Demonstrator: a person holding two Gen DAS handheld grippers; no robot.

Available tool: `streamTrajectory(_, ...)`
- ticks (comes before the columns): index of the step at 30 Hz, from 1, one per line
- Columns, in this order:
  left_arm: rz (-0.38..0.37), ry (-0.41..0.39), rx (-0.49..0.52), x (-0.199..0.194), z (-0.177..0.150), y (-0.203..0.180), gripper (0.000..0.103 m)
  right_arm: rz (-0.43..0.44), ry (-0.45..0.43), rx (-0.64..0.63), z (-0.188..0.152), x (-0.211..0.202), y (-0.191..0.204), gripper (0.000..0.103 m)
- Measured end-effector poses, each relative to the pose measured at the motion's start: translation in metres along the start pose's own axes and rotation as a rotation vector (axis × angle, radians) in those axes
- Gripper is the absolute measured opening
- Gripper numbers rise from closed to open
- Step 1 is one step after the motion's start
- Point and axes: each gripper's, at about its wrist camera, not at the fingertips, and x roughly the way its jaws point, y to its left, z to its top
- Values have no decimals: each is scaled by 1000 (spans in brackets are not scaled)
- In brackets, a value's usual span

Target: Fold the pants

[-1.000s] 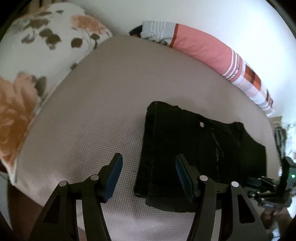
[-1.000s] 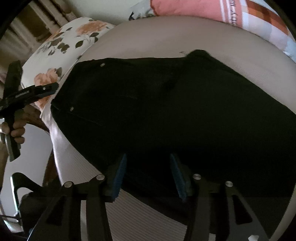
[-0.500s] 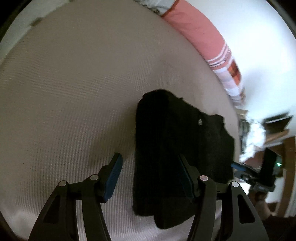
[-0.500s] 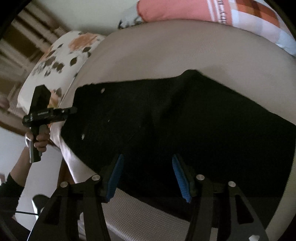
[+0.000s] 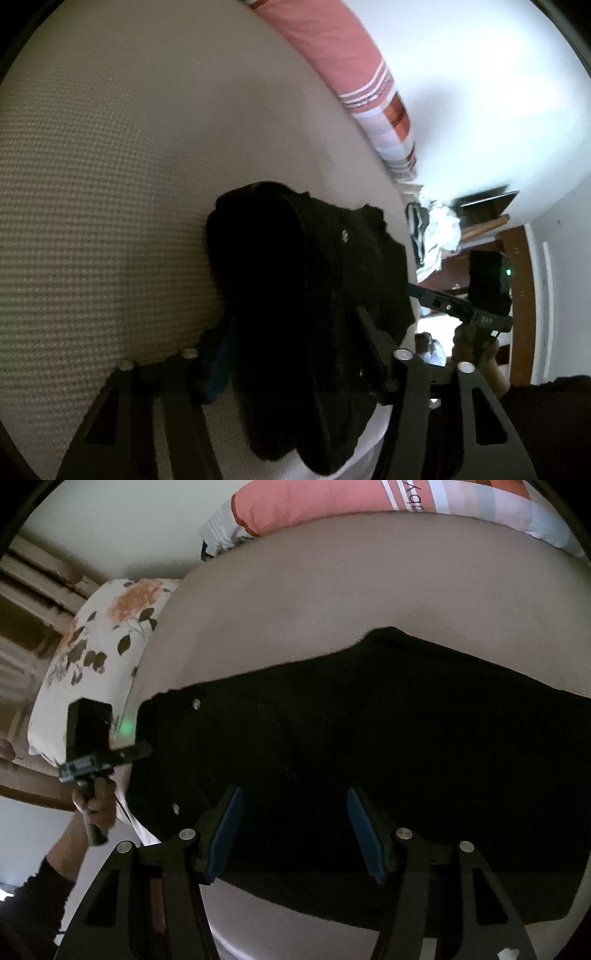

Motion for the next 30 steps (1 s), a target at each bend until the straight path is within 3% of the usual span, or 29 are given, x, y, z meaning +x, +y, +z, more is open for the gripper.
streamTrajectory(1,5,1,7,3,2,1,41,10,-3,5,1,1,1,57)
streamTrajectory(4,-6,-28,8,14,6,-1,35,27,-21,5,3,0,9,57)
streamTrajectory(9,82,-108,-7,14,-4,-11,30,24,-86,-21,-2,-19,13,57)
streamTrajectory(13,206,-182,-35,13,-12,-35,26,-3,-130,-7,-11,-38,-2,57)
streamTrajectory(18,203,-259,-124,2,-18,-59,22,-26,-211,31,-19,-73,-33,57)
streamTrajectory(24,263,-327,-128,8,-19,-116,17,-1,-326,76,-23,-117,-74,58)
streamTrajectory(30,306,-347,-101,39,-14,-187,15,-23,-344,79,-34,-136,-107,58)
